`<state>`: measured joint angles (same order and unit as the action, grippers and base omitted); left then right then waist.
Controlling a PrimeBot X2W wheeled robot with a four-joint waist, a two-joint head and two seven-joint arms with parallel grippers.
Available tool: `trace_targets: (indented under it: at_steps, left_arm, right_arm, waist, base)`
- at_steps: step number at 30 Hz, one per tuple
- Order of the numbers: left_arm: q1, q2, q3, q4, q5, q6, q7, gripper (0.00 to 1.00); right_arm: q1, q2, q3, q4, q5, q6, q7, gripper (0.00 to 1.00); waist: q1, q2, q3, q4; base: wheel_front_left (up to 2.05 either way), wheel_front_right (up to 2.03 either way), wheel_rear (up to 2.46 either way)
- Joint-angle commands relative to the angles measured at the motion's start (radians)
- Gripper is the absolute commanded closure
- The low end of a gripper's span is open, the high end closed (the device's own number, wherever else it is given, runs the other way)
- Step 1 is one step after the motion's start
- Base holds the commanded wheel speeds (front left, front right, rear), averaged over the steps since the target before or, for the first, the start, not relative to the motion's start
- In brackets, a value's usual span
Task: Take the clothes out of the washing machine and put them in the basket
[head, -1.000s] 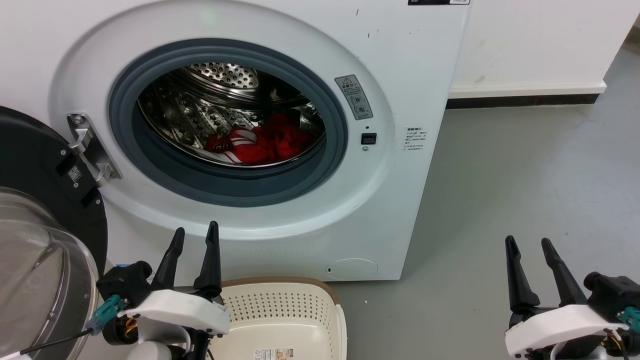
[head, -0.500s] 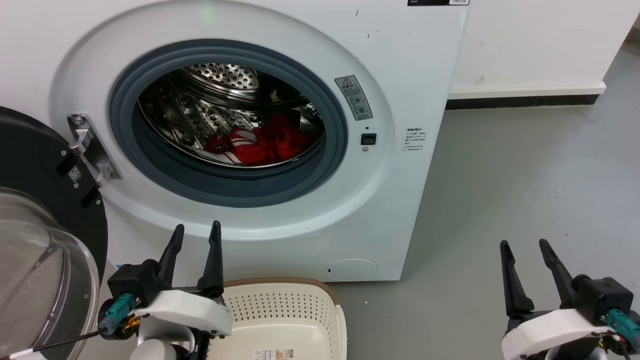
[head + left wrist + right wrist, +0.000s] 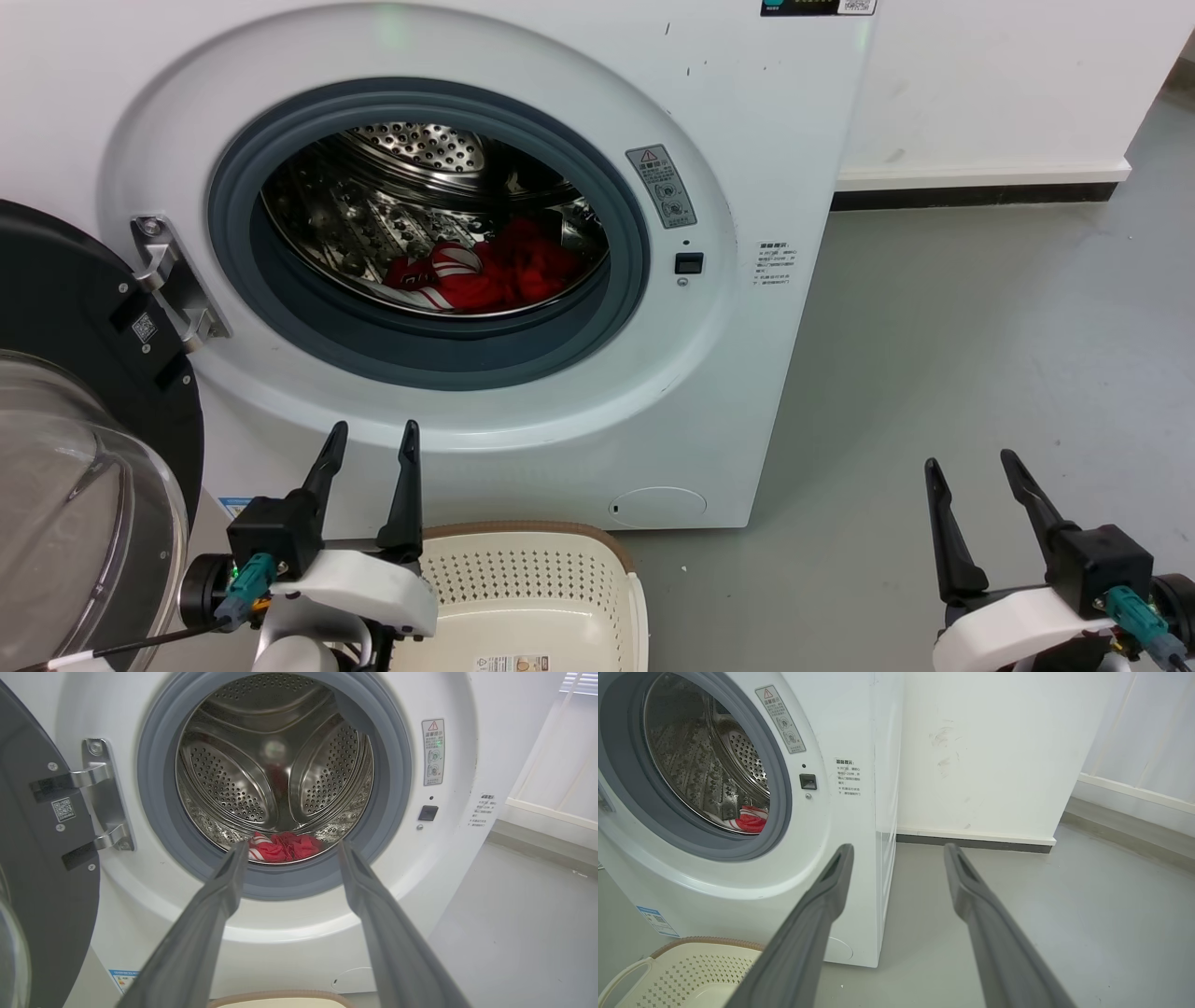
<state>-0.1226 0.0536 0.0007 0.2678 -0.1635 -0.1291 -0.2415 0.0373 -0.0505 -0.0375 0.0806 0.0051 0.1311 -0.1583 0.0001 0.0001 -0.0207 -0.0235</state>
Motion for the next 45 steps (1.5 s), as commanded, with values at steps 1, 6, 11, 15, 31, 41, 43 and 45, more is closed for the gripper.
trace_targets:
  at_steps: [1, 6, 11, 15, 31, 41, 43, 45]
  left_arm:
    - [-0.01, -0.001, 0.001, 0.005, 0.023, 0.001, -0.01, 0.0]
    - [-0.011, -0.002, 0.003, 0.015, 0.057, 0.003, -0.02, 0.0]
    - [-0.012, -0.003, 0.005, 0.023, 0.083, 0.006, -0.026, 0.0]
    - [-0.012, -0.003, 0.007, 0.03, 0.079, 0.005, -0.024, 0.0]
    - [-0.019, -0.004, 0.012, 0.044, 0.08, 0.007, -0.024, 0.0]
    - [-0.055, 0.006, 0.021, 0.07, 0.101, 0.012, -0.024, 0.0]
    - [-0.09, 0.015, 0.026, 0.09, 0.1, 0.012, -0.024, 0.0]
    - [-0.127, 0.027, 0.033, 0.114, 0.098, 0.011, -0.024, 0.0]
  right_arm:
    - [0.009, 0.0, 0.002, -0.005, -0.025, -0.001, -0.008, 0.0]
    - [0.011, 0.001, 0.007, 0.001, -0.054, -0.001, -0.014, 0.0]
    - [0.012, 0.001, 0.009, 0.005, -0.083, -0.001, -0.019, 0.0]
    - [0.01, 0.001, 0.008, 0.008, -0.075, -0.001, -0.022, 0.0]
    - [0.0, 0.001, 0.005, 0.023, -0.068, -0.001, -0.029, 0.0]
    - [-0.021, 0.001, 0.016, 0.014, -0.063, -0.001, -0.024, 0.0]
    - [-0.032, 0.001, 0.02, 0.007, -0.059, -0.001, -0.026, 0.0]
    - [-0.046, 0.001, 0.027, 0.0, -0.055, -0.001, -0.028, 0.0]
  waist:
    - [-0.0001, -0.0001, 0.0, 0.0]
    - [-0.0001, -0.0001, 0.0, 0.001]
    - [-0.0001, -0.0001, 0.001, 0.004]
    - [-0.0001, -0.0001, 0.002, 0.008]
    - [-0.0001, -0.0001, 0.003, 0.014]
    - [-0.0001, -0.0001, 0.03, 0.0]
    - [-0.0001, -0.0001, 0.054, -0.011]
    - [-0.0001, -0.0001, 0.086, -0.026]
  base:
    - [0.0, 0.0, 0.0]
    - [0.0, 0.0, 0.0]
    - [0.0, 0.0, 0.0]
    - [0.0, 0.0, 0.0]
    - [0.0, 0.0, 0.0]
    - [0.0, 0.0, 0.0]
    - [0.0, 0.0, 0.0]
    - [0.0, 0.0, 0.0]
